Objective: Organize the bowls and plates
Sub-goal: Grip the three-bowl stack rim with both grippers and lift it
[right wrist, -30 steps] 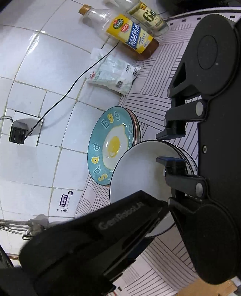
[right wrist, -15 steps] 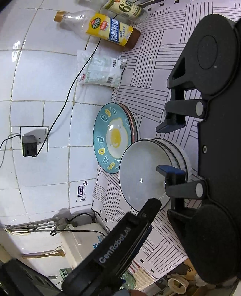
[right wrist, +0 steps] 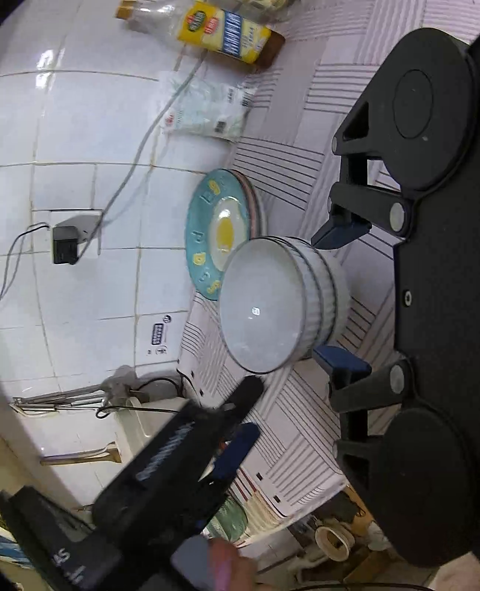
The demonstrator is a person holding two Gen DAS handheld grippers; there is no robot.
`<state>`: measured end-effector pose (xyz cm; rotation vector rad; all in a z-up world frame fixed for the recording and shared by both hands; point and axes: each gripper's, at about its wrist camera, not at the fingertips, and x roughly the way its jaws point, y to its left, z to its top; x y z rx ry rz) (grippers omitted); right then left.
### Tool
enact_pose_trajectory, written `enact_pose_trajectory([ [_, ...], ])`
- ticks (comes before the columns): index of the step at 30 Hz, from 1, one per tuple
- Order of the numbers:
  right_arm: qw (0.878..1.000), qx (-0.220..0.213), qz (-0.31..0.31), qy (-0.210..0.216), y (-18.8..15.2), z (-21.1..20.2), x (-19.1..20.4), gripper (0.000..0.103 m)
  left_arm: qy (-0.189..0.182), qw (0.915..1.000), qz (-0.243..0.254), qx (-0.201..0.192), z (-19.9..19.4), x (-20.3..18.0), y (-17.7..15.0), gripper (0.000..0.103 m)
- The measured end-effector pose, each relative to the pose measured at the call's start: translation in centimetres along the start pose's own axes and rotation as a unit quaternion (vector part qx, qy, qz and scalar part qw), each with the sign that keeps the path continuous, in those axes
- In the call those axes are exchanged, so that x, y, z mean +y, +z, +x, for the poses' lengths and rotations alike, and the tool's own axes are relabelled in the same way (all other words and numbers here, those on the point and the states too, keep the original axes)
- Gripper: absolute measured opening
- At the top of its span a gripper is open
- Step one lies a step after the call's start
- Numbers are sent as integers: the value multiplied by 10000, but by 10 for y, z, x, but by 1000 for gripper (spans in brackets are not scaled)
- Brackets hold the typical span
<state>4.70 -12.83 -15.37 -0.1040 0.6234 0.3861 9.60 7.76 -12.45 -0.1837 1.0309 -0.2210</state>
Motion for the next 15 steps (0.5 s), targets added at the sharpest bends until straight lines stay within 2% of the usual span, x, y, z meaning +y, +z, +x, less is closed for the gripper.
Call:
enact_pose_trajectory([
  [3, 9995, -25, -161, 271, -11, 12, -3, 67, -66, 9999, -134, -10, 7, 5, 0, 59],
  [7, 9986, 207, -436, 219, -28, 41, -6, 68, -217, 9992, -332, -4, 25, 13, 0, 61],
  [10, 9992, 225, -250, 223, -34, 57, -13, 77, -295, 9986, -424, 69, 46, 17, 0, 63],
  [12, 9996, 177, -75, 214, -40, 68, -18, 95, -261, 9990, -352, 0, 58, 18, -1, 64],
  [15, 9998, 108, 26, 187, -45, 84, -23, 96, -508, 9981, -336, 19, 72, 20, 1, 64],
])
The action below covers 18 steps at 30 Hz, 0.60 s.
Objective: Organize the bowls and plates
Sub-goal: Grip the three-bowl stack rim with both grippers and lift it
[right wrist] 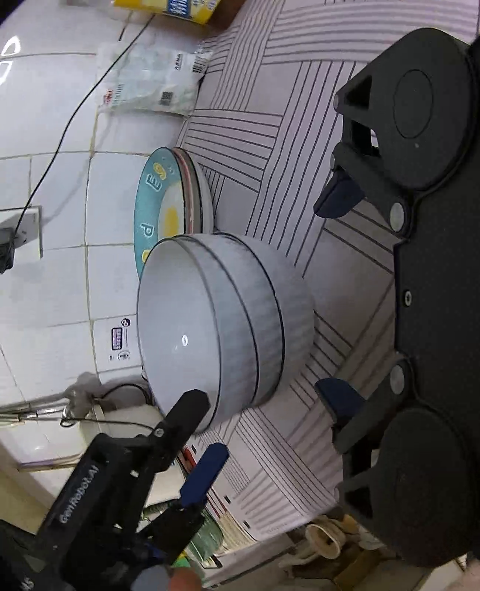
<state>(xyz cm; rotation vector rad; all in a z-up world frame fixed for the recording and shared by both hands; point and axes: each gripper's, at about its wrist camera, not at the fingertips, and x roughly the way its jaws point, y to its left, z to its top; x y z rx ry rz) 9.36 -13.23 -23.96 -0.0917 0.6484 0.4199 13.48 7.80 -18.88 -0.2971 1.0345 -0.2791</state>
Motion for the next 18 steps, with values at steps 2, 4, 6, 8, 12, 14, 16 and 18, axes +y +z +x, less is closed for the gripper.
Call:
enact_pose_trajectory([
  [2, 10000, 22, -19, -11, -1, 9, -2, 96, -133, 9999, 65, 6, 7, 1, 2, 64],
  [4, 10000, -55, -41, 14, 0, 15, -4, 97, -187, 9997, 137, -24, 12, 1, 3, 64],
  [6, 9998, -157, -31, 102, 1, 20, -4, 99, -267, 9995, 163, -20, 18, 1, 3, 64],
  [8, 9996, -239, 7, 151, 1, 25, -1, 100, -375, 9992, 129, 18, 25, 3, 3, 64],
  [12, 9993, -306, 38, 208, 10, 29, 8, 100, -547, 9984, -59, 85, 36, 8, 2, 62],
  [14, 9993, -334, -105, 150, 13, 30, 12, 101, -663, 9977, -96, 116, 39, 7, 1, 57],
  [16, 9993, -320, -116, 170, 13, 33, 11, 101, -756, 9969, -137, 150, 43, 7, 2, 52],
  [18, 9993, -276, -50, 263, 14, 35, 7, 101, -773, 9969, -93, 147, 46, 5, 3, 55],
])
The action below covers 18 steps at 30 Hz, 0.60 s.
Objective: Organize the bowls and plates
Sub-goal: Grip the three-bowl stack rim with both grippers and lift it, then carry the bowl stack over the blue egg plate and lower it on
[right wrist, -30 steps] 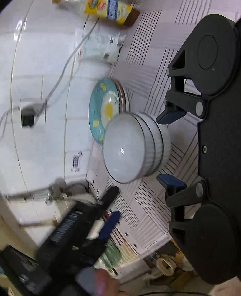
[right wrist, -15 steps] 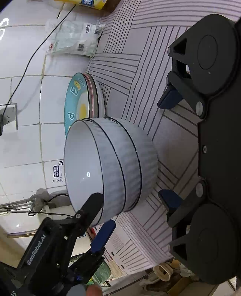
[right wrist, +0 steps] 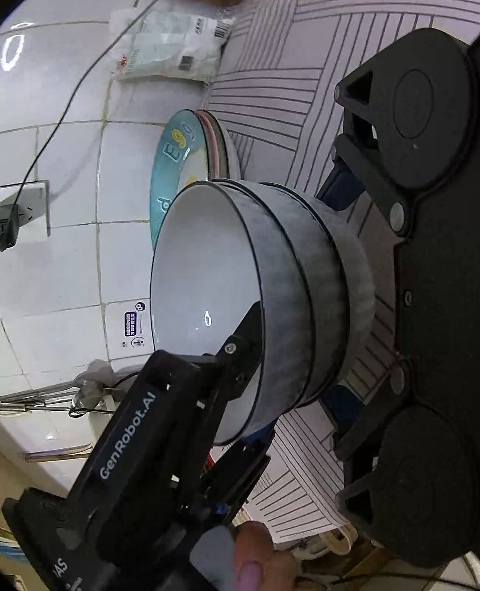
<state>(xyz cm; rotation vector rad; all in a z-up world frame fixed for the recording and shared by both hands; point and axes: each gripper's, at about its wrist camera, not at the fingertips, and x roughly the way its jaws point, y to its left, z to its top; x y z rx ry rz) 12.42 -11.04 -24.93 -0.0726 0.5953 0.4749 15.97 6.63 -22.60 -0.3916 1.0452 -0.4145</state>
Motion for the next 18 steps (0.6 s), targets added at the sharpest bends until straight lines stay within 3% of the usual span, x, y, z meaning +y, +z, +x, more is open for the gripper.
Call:
enact_pose_trajectory([
  [8, 9993, 184, -125, 285, 6, 9, -7, 102, -27, 9998, 127, -180, 0, -2, -7, 54],
  [15, 9997, 137, -91, 181, 5, 10, -3, 101, -25, 9998, 121, -126, -1, -2, -6, 54],
  [18, 9998, 91, -107, 121, 5, 10, 0, 101, -97, 9986, 446, -256, -5, -4, -12, 54],
])
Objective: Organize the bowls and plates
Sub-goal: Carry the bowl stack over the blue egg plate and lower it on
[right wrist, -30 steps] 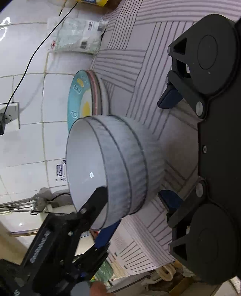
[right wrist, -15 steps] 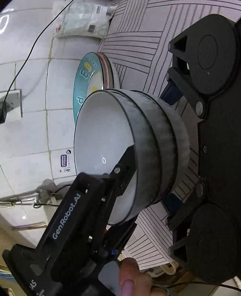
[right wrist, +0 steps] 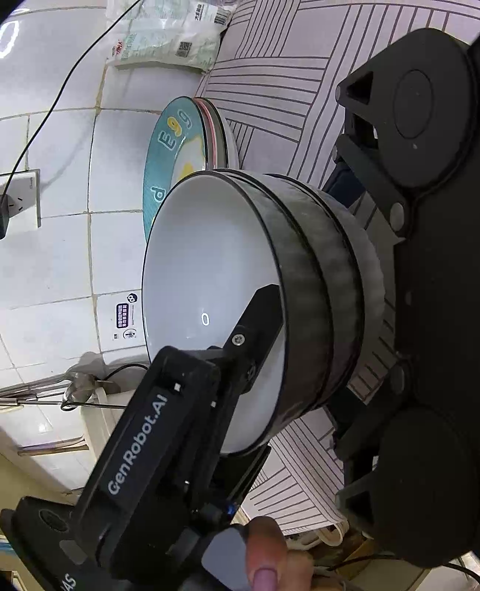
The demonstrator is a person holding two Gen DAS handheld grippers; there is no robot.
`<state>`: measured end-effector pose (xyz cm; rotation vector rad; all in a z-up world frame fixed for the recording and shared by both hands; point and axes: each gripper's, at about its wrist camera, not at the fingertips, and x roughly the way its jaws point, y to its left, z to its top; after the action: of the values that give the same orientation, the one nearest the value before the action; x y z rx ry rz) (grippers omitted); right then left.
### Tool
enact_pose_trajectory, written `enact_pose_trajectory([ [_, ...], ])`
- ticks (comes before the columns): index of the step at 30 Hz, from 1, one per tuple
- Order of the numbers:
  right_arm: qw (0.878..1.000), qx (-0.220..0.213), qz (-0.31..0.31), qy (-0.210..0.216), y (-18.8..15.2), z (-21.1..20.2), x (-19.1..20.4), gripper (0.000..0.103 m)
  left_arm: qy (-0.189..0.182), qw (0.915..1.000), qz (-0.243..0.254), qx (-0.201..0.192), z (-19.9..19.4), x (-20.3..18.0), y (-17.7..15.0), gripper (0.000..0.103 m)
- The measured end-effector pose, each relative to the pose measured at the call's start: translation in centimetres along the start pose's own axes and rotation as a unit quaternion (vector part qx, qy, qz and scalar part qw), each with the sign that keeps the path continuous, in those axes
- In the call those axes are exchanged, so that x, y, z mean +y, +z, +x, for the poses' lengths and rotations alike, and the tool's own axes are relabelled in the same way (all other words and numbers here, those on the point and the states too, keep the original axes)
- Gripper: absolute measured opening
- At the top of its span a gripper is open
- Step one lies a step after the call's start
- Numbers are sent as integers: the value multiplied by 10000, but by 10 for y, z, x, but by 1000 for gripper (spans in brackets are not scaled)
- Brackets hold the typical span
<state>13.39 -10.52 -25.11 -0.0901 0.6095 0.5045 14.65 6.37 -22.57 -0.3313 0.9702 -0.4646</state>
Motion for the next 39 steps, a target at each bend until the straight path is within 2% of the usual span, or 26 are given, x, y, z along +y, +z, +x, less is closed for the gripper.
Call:
enact_pose_trajectory([
  [2, 9999, -74, 77, -40, -3, -3, 1, 101, -35, 9999, 150, -34, -2, -1, -3, 54],
  [13, 9987, -450, -100, -228, -2, -15, 11, 101, -188, 9993, 77, -305, -20, -5, 8, 54],
  [22, 9951, -938, -78, -293, 33, -22, 1, 101, -84, 9981, 323, -515, -34, -24, 57, 54],
  [27, 9940, -1039, -58, -338, 53, -14, -11, 101, -91, 9986, 220, -471, -25, -25, 86, 55],
  [32, 9943, -1009, 5, -338, 69, 5, -29, 101, 58, 9984, 320, -472, -7, -32, 105, 55],
  [34, 9944, -1000, 61, -333, 70, 11, -33, 101, -22, 9973, 536, -505, 3, -32, 112, 55],
  [39, 9929, -1017, 89, -611, 72, 26, -42, 101, -121, 9979, 475, -431, 27, -25, 132, 56],
])
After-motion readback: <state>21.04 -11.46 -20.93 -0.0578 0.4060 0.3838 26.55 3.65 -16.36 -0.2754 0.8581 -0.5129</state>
